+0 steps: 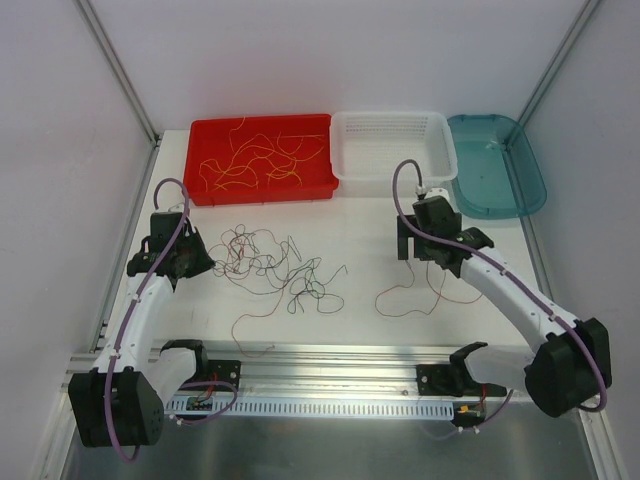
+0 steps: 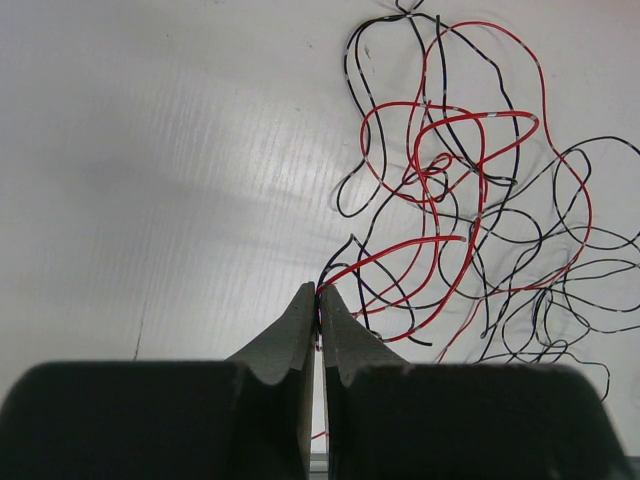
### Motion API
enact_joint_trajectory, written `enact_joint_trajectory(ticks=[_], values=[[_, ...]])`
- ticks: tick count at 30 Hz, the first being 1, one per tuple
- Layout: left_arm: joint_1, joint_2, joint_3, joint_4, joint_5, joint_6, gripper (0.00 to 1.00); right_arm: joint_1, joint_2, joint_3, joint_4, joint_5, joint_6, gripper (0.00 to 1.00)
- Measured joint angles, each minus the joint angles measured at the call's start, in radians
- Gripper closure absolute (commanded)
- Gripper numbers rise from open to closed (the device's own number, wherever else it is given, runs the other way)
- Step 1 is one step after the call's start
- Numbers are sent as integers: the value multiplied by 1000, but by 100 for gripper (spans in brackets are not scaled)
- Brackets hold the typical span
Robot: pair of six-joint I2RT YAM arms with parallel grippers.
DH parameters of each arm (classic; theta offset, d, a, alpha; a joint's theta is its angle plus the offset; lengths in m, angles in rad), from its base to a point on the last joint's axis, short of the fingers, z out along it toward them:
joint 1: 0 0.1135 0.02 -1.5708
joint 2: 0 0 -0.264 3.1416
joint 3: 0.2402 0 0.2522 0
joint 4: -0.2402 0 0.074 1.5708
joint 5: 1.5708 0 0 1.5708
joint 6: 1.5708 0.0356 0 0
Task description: Untangle the cables
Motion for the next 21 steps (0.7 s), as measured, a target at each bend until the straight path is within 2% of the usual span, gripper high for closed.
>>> enact_joint_trajectory(ticks=[6, 13, 17, 21], values=[[0, 0, 0, 0, 0, 0, 100, 80, 151, 25, -48, 85, -7, 3], [0, 0, 0, 0, 1, 0, 100, 81, 262, 25, -72, 181, 13, 3], [0, 0, 0, 0, 2, 0, 100, 40, 302, 23, -80, 228, 48, 3], [0, 0, 0, 0, 3, 0, 100, -65, 306, 8, -57, 221, 69, 3]])
